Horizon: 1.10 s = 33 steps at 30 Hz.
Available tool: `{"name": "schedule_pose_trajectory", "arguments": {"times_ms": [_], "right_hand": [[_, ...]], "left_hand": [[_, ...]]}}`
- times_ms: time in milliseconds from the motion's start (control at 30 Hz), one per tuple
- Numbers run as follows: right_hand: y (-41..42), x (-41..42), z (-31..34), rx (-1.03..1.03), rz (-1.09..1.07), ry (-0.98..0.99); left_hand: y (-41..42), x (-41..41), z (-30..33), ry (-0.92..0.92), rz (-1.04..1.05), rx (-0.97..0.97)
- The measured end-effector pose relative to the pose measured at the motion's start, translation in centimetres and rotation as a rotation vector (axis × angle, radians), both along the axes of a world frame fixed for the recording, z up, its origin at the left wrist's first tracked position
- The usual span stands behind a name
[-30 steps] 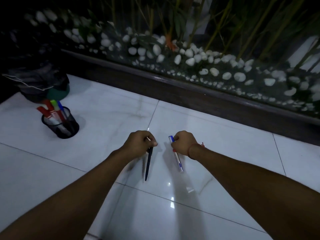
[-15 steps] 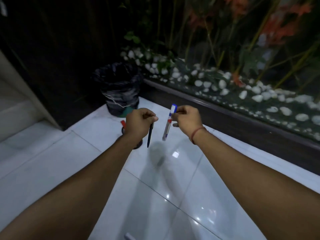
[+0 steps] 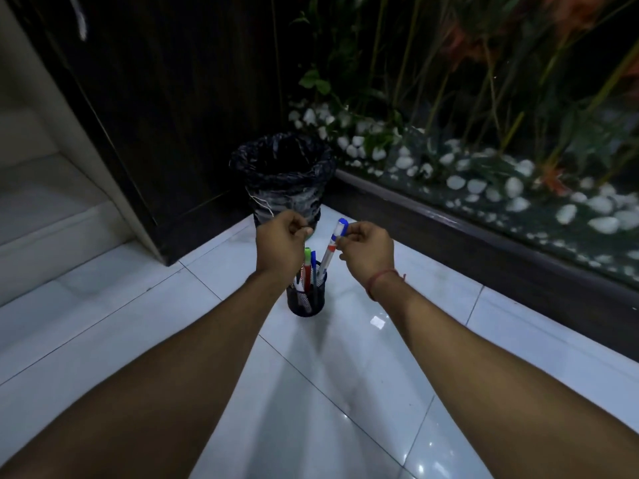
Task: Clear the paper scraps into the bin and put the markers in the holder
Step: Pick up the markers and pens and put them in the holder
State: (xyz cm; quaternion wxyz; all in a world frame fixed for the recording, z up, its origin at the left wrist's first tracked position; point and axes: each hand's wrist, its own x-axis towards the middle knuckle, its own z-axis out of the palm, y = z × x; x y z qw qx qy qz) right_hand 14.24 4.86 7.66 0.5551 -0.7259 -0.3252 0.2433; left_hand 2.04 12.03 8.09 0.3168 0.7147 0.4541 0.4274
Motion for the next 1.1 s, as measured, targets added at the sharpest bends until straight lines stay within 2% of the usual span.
{"name": "schedule_pose_trajectory", "arguments": {"times_ms": [367,500,667,833,967,1100], "right_hand": [[3.2,-1.6,-5.1,-0.207,0.077,-0.200],[2.5,-1.4,-5.8,-0.191,0.093,-0.228],[-0.6,-1.1,-6.7,-0.150,0.068,-0.197],[-7.2,-2.2,-9.3,-0.335,0.295,-0.253],[-11.4,-4.2,-10.7,-0.547,0.552,-0.363],[-16.4,-7.9,-10.5,-0.711,0.878,-0.580]], "left_hand": [[2.1,-0.2,-5.1,0.216,0.030,-0.045],[1.9,-0.5,-5.9,0.236,0.065,-0.025],[-0.4,-2.2,-5.6,0.214,0.054,0.104],[-6.2,-6.6,-8.2,0.243,0.170,0.058],[-10.6,-10.6,-11.9,0.375,0.111,-0.006],[-13.6,-13.5,-15.2,0.577,0.010,-0.086]]}}
